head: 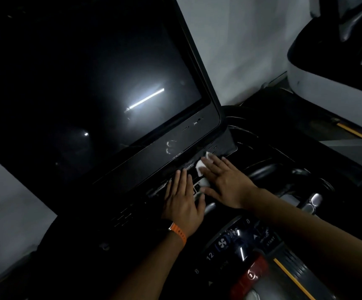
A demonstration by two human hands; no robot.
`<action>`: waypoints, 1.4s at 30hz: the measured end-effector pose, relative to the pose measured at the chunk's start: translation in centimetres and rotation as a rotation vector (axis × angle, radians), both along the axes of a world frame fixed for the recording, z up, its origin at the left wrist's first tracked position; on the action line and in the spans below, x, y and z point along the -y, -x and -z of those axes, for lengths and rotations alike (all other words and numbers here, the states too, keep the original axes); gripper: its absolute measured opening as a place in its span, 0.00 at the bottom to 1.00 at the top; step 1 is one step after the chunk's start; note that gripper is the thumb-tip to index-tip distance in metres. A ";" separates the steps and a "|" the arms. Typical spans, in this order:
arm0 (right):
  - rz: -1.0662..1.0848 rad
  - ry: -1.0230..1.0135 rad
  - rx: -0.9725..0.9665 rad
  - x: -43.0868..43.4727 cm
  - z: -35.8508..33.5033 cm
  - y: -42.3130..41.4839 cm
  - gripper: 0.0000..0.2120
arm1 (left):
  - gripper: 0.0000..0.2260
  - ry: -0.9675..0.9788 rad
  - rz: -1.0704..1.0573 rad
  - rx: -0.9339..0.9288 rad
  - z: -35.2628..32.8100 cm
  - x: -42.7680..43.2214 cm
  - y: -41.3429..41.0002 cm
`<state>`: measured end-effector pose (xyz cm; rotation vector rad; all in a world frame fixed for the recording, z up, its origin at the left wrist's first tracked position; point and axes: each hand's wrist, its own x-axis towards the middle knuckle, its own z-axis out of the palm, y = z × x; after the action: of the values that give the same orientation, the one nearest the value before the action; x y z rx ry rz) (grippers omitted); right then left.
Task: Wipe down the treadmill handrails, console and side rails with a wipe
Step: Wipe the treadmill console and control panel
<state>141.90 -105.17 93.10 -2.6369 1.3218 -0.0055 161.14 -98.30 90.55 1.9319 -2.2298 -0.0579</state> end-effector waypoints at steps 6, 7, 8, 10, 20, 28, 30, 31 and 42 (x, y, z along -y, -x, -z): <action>0.071 0.033 0.129 -0.1 0.2 0.0 0.38 | 0.32 0.004 0.005 -0.009 0.2 0.1 0.0; 0.075 -0.008 0.160 -0.1 0.1 0.0 0.39 | 0.32 0.002 0.005 -0.007 0.2 0.1 0.0; 0.066 -0.044 0.166 -0.1 0.1 -0.1 0.41 | 0.32 0.002 0.003 -0.005 0.3 0.1 0.0; -0.004 -0.094 0.120 -0.1 -0.1 -0.4 0.46 | 0.32 0.016 -0.002 -0.014 0.2 0.1 0.1; 0.086 -0.143 0.173 1.4 0.9 -0.2 0.50 | 0.31 0.027 0.002 -0.018 0.4 0.0 0.1; 0.108 -0.166 0.171 2.2 1.0 1.3 0.51 | 0.32 0.007 0.000 -0.009 0.1 0.1 0.1; 0.004 -0.177 0.129 1.7 1.2 1.6 0.48 | 0.32 0.003 0.003 -0.001 0.2 0.1 0.1; 0.037 -0.173 0.122 2.1 1.3 2.2 0.50 | 0.32 0.004 0.002 0.000 0.1 0.1 0.1; 0.355 -0.173 0.184 4.6 1.4 4.2 0.45 | 0.31 0.033 -0.016 0.007 0.2 0.1 0.3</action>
<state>137.72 -109.73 91.70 -2.1743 1.6221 -0.1717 160.86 -98.41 90.34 1.9362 -2.2051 -0.0117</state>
